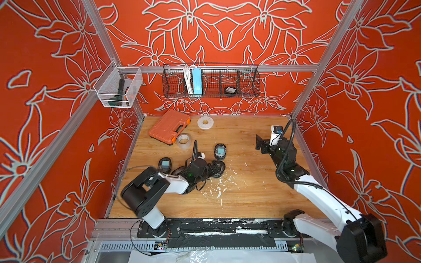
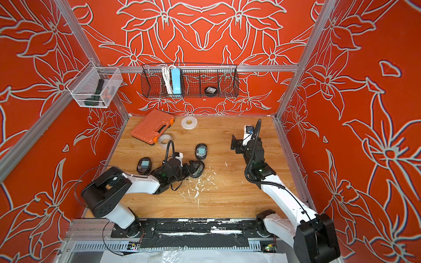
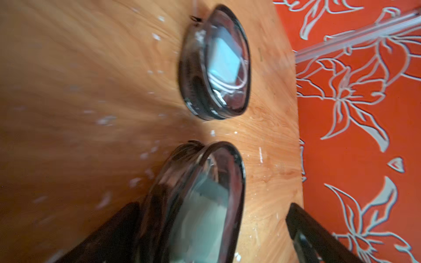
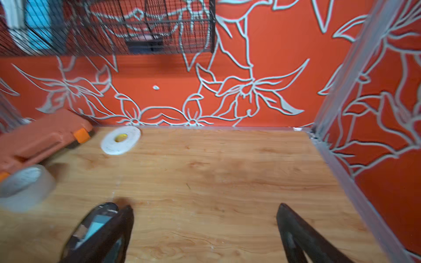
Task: Pack away charging kits
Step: Place the storage bag at the center of the board, then reset both arms
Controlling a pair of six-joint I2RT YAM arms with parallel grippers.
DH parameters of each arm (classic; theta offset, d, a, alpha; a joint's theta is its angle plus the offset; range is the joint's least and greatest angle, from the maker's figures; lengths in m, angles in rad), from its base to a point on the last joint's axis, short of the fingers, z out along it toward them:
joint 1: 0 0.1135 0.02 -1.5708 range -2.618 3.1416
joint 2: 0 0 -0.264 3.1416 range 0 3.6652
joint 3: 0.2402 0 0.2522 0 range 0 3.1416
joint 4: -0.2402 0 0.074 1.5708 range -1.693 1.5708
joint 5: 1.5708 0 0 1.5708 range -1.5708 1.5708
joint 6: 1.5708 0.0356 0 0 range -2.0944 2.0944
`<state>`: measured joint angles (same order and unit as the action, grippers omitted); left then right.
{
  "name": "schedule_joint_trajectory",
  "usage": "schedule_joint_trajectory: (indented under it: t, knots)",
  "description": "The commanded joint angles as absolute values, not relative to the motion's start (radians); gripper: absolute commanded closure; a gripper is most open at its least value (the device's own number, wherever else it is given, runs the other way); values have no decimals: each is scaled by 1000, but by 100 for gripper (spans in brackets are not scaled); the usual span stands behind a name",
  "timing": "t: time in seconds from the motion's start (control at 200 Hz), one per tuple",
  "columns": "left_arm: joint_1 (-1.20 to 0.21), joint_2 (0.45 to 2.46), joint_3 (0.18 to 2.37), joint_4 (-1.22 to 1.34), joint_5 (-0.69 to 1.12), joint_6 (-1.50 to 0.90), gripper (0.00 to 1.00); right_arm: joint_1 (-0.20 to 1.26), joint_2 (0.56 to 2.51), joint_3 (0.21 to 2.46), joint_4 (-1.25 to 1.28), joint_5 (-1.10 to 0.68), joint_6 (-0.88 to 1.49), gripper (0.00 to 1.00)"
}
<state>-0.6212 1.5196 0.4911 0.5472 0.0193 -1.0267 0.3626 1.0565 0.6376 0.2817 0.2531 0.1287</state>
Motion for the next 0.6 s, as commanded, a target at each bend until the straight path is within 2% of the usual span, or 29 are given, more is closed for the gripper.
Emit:
schedule_joint_trajectory:
  t: [0.0,0.16,0.255,0.33,0.435,0.515,0.595]
  knots:
    - [-571,1319,524,141,-230,-967,1,305,1101,575,291,461,27,2]
    - [-419,1071,614,-44,-358,-784,1,268,1235,465,451,568,-26,3]
    - [-376,1000,647,-105,-552,-729,1,259,1318,451,522,638,-23,3]
    - [-372,935,563,35,-673,-599,1,244,1402,447,614,654,-28,2]
    - [-317,868,410,229,-666,-487,1,224,1482,523,541,618,-32,3]
    - [-288,865,267,470,-647,-403,1,217,1469,507,565,610,-24,4]
    - [-281,926,195,637,-734,-303,1,186,1404,421,651,532,-4,4]
